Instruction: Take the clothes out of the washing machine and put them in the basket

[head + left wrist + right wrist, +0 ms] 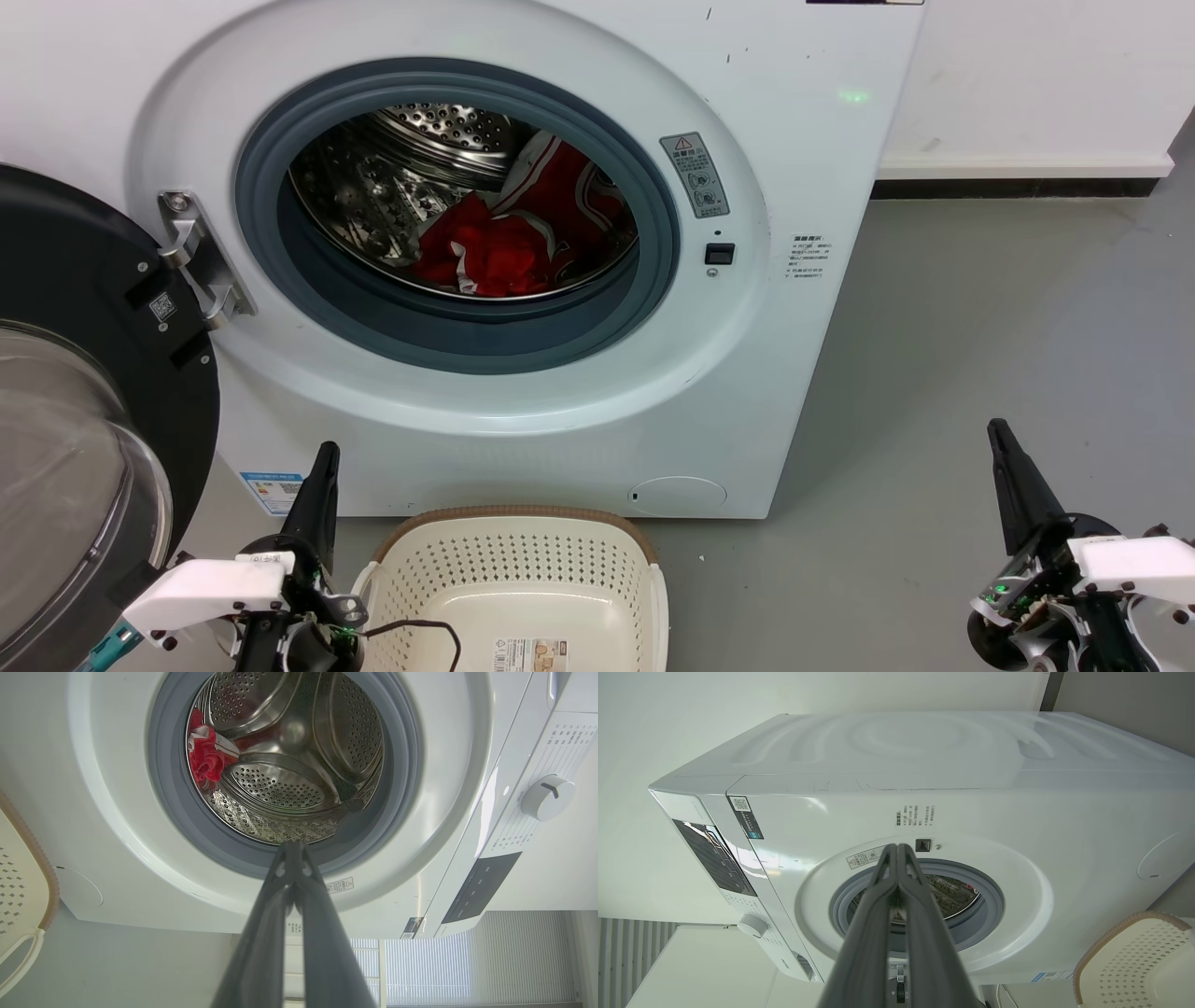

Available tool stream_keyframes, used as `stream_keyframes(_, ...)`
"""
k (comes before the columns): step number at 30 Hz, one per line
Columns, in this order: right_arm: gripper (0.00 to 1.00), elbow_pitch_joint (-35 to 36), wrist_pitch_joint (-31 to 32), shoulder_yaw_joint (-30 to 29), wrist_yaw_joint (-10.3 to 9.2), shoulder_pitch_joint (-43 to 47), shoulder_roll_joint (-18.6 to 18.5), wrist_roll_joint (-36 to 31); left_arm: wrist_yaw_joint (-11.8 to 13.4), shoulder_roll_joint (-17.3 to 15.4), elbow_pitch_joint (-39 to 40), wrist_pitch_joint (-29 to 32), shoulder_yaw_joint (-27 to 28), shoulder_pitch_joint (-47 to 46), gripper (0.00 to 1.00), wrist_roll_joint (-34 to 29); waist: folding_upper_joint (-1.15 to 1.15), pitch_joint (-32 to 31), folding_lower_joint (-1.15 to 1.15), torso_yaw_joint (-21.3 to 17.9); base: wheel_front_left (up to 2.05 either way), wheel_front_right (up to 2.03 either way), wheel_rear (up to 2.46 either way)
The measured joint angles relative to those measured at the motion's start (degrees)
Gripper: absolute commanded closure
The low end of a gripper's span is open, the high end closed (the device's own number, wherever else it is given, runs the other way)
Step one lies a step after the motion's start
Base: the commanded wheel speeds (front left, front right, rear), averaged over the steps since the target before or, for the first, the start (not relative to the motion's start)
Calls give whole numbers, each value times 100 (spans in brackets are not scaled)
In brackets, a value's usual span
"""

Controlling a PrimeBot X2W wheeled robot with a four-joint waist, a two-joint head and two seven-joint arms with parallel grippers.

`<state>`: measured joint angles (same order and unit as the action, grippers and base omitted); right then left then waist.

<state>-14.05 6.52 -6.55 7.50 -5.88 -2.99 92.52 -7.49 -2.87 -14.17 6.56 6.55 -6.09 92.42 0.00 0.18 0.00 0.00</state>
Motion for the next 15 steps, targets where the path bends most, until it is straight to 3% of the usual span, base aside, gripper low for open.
stream_keyframes(15, 100, 0, 0, 0, 0, 0, 0, 0, 0, 0, 0, 0, 0, 0, 100, 0, 0, 0, 0, 0, 0, 0, 0)
